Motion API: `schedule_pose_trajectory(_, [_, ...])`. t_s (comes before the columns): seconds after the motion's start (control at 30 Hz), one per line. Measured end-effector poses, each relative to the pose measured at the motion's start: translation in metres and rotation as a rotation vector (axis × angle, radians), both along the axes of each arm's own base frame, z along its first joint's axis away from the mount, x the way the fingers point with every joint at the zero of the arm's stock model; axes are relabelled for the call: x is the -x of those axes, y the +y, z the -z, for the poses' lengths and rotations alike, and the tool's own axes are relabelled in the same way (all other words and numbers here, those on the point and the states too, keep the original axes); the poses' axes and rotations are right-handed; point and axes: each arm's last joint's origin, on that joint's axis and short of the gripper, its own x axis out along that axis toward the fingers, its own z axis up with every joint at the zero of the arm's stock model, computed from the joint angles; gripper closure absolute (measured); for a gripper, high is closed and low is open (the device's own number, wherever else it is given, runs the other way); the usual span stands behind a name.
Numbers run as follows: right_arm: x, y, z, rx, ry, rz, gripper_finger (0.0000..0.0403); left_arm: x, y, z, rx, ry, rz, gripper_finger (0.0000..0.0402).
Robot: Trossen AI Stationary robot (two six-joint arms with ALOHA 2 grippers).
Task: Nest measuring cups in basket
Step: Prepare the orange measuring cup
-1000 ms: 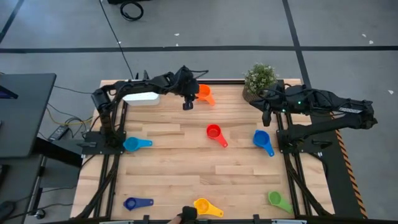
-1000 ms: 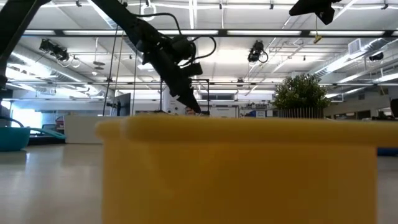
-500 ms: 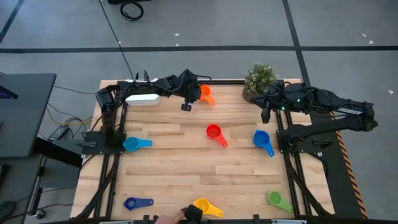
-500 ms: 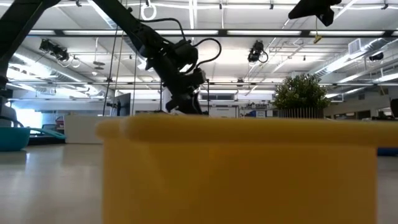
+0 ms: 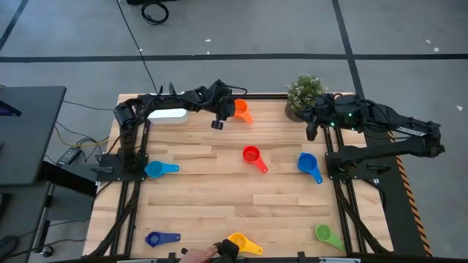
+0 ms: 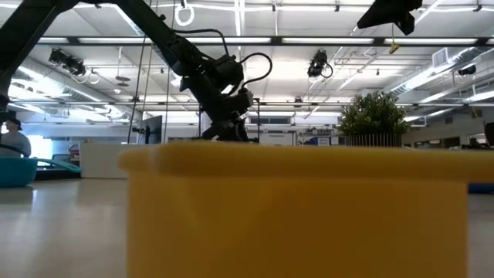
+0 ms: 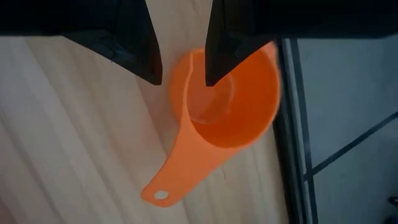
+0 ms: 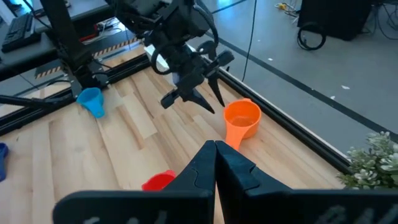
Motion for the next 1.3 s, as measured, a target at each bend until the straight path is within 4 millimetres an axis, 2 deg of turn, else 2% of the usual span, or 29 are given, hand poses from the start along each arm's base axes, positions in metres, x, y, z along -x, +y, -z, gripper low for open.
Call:
schedule_pose_trajectory(0.13, [0.0, -0.002, 0.0, 0.0, 0.0, 0.015, 0.0391, -0.004, 0.001, 0.016, -0.011, 0.032, 0.03, 0.0271])
schedule_pose_trajectory(0.37, [0.001, -0.004, 0.0, -0.005, -0.007, 0.028, 0.0391, -0.009, -0.002, 0.02, -0.119, 0.069, 0.074, 0.0271])
schedule_pose_trajectory(0.5, [0.0, -0.005, -0.001, -0.007, -0.018, 0.027, 0.0391, -0.014, -0.001, 0.01, -0.184, 0.073, 0.053, 0.0271])
schedule_pose_trajectory(0.7, [0.001, -0.007, -0.001, -0.007, -0.021, 0.043, 0.0391, -0.032, 0.007, -0.024, -0.236, -0.04, 0.091, 0.0271])
schedule_pose_trajectory(0.8, [0.001, -0.008, -0.002, -0.007, -0.021, 0.052, 0.0391, -0.042, 0.015, -0.033, -0.19, -0.095, 0.105, 0.0271])
schedule_pose_trajectory(1.0, [0.002, -0.01, -0.002, -0.009, -0.022, 0.061, 0.0391, -0.064, 0.032, -0.023, -0.058, 0.043, 0.082, 0.0271])
schedule_pose_trajectory(1.2, [0.002, -0.011, -0.001, -0.011, -0.022, 0.064, 0.0391, -0.08, 0.04, -0.045, 0.042, -0.037, -0.014, 0.0271])
schedule_pose_trajectory(1.3, [0.002, -0.011, -0.001, -0.014, -0.022, 0.056, 0.0391, -0.082, 0.041, -0.044, 0.124, -0.016, -0.078, 0.0271])
